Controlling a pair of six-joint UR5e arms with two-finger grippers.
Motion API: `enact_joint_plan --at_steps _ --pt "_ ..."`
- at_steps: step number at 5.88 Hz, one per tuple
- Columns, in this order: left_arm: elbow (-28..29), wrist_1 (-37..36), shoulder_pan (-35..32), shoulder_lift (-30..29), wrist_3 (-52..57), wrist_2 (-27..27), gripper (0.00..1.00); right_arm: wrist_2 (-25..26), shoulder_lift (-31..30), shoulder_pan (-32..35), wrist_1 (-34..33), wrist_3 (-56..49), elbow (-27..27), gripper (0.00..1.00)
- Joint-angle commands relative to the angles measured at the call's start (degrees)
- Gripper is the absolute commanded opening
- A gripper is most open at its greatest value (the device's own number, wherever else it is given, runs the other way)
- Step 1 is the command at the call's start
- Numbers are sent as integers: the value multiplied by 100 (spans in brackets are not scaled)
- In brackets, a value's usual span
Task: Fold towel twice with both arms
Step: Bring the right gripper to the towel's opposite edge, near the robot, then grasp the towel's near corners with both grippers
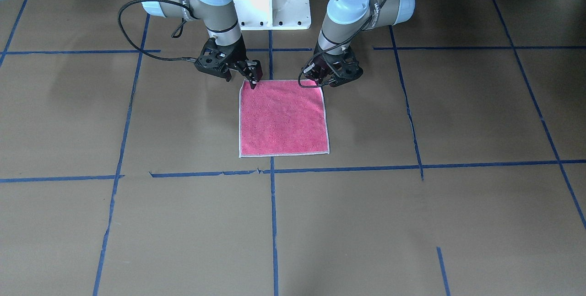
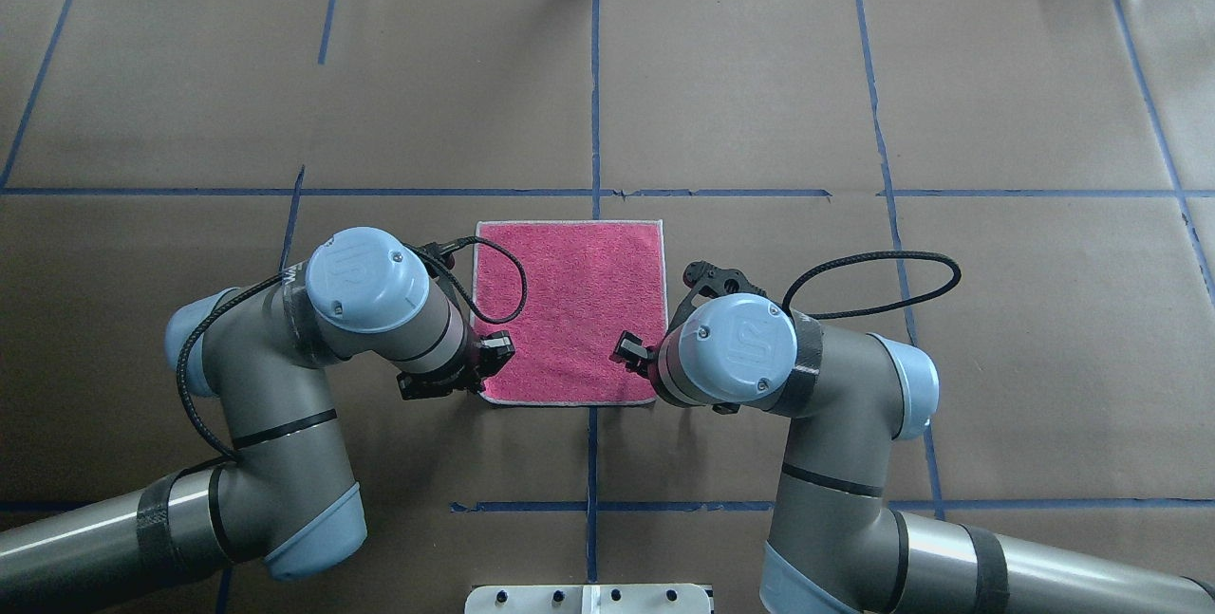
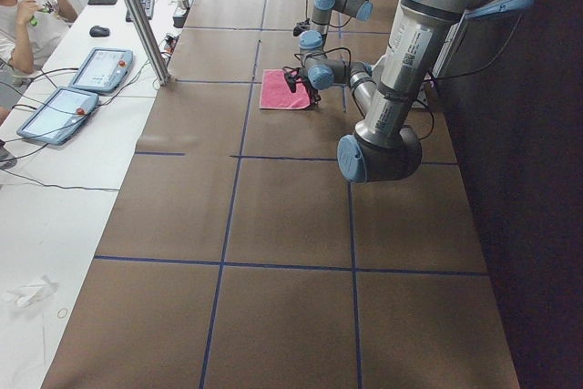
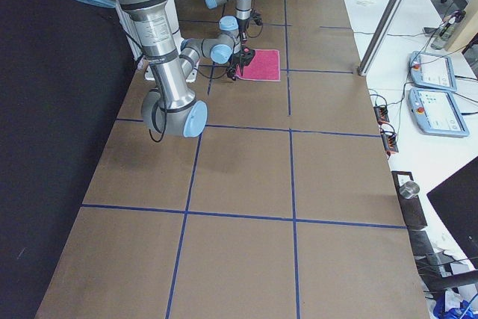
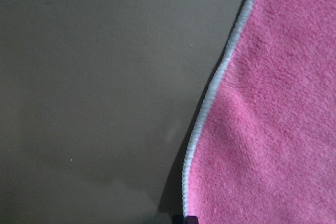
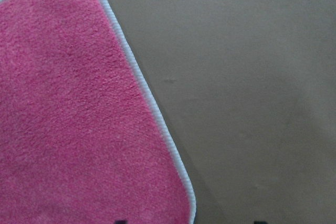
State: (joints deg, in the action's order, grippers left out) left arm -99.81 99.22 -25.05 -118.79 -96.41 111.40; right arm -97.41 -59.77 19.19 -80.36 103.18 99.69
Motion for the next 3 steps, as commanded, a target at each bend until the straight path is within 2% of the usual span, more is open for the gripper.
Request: enact_joint_plan --at_steps 1,2,3 --pt "5 1 0 -3 8 -4 2 11 27 -20 -5 -8 -64 66" --pt "-4 1 0 5 8 5 2 2 27 -20 -23 -8 -55 44" --pt "5 1 0 5 8 5 2 2 18 -12 -32 -17 -11 29"
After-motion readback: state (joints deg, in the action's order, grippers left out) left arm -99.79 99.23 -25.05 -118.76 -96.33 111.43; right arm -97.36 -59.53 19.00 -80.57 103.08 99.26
